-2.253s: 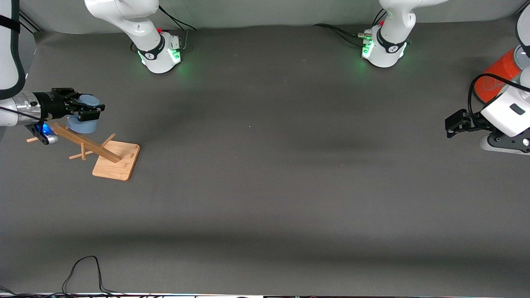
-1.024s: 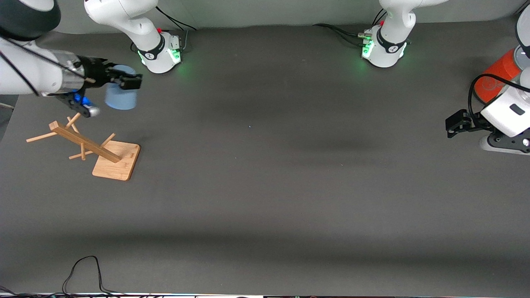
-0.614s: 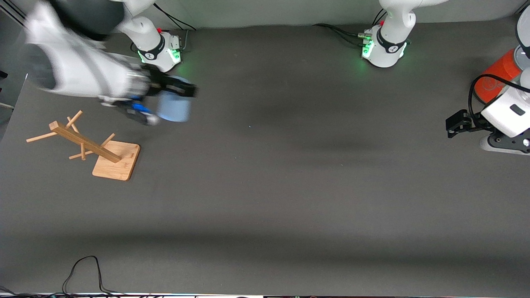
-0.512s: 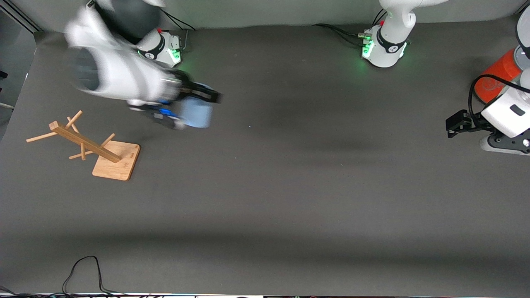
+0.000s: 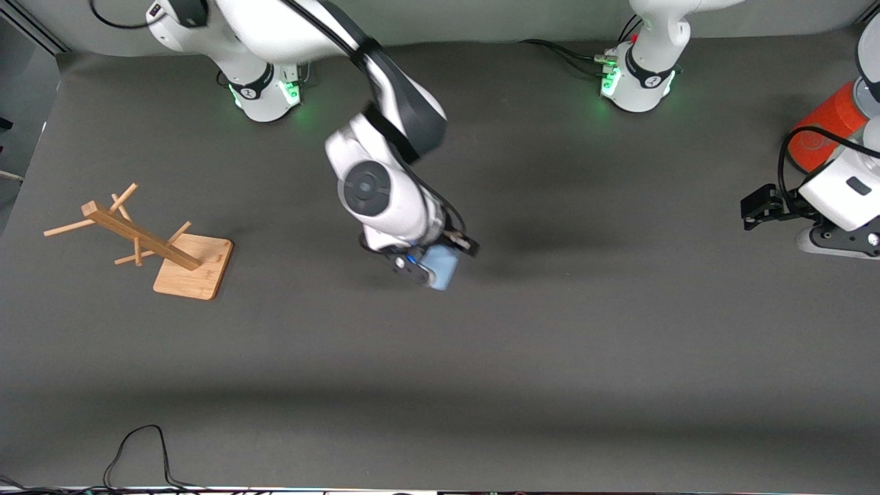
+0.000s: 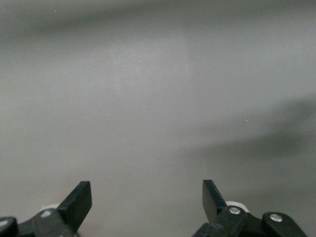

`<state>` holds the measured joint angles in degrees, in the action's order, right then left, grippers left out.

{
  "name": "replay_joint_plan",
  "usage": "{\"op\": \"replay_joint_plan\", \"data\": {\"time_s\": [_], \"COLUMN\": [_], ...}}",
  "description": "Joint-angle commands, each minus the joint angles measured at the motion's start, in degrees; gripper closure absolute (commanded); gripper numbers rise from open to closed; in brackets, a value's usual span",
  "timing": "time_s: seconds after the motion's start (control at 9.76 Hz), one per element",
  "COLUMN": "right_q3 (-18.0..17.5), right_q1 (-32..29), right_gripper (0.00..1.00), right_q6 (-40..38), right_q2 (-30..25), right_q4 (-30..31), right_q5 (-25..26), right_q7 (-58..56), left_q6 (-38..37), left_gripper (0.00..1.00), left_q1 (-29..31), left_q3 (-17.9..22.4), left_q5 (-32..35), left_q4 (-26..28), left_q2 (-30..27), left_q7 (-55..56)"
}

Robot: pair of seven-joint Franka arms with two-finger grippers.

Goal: Rotate and upright cup with both arms
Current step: 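Lay the cup on its side on the table and open the right gripper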

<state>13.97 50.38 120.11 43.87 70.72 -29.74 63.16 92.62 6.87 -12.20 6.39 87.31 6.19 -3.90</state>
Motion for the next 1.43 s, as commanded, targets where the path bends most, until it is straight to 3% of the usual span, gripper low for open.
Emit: {"op": "replay_joint_plan", "data": {"time_s": [0.0, 0.41, 0.61, 0.72, 1.02, 1.13, 1.23, 1.33], "right_q3": [-2.7, -3.25, -3.51, -3.94, -3.95, -3.95, -3.95, -3.95], "right_q1": [1.3, 6.65, 7.1, 7.1, 7.1, 7.19, 7.62, 7.63], "right_gripper": [0.75, 0.74, 0.68, 0.61, 0.41, 0.13, 0.0, 0.0], "right_q6": [11.57, 25.77, 25.53, 25.17, 23.87, 22.11, 19.57, 15.02], "right_q2": [7.43, 14.92, 16.07, 16.68, 17.83, 17.74, 17.31, 16.43], "right_q4": [-4.36, -4.36, -4.19, -4.1, -3.92, -4.01, -4.1, -4.53], "right_q5": [-0.76, 0.29, 12.36, 17.21, 18.22, 18.23, 18.23, 18.23], "right_q7": [3.72, 3.29, -2.32, -6.43, -17.69, -19.64, -19.74, -19.74], "left_q6": [0.81, 0.55, 0.46, 0.37, -0.68, -1.29, -1.65, -2.7], "left_gripper": [0.0, 0.0, 0.0, 0.0, 0.0, 0.0, 0.0, 0.0], "left_q1": [-0.02, -0.02, -0.02, -0.02, -0.02, -0.02, -0.02, -0.02], "left_q3": [0.16, 0.24, 0.24, 0.24, 0.42, 0.42, 0.42, 0.33], "left_q5": [0.82, 0.82, 0.73, 0.73, 0.03, -0.23, -0.32, -0.58], "left_q4": [1.11, 1.55, 1.46, 1.46, 0.93, 0.84, 0.93, 0.93], "left_q2": [-0.92, -0.83, -0.92, -0.83, -0.92, -0.92, -0.92, -0.66], "left_q7": [-0.5, -0.5, -0.5, -0.41, 0.56, 0.73, 2.82, 8.06]}}
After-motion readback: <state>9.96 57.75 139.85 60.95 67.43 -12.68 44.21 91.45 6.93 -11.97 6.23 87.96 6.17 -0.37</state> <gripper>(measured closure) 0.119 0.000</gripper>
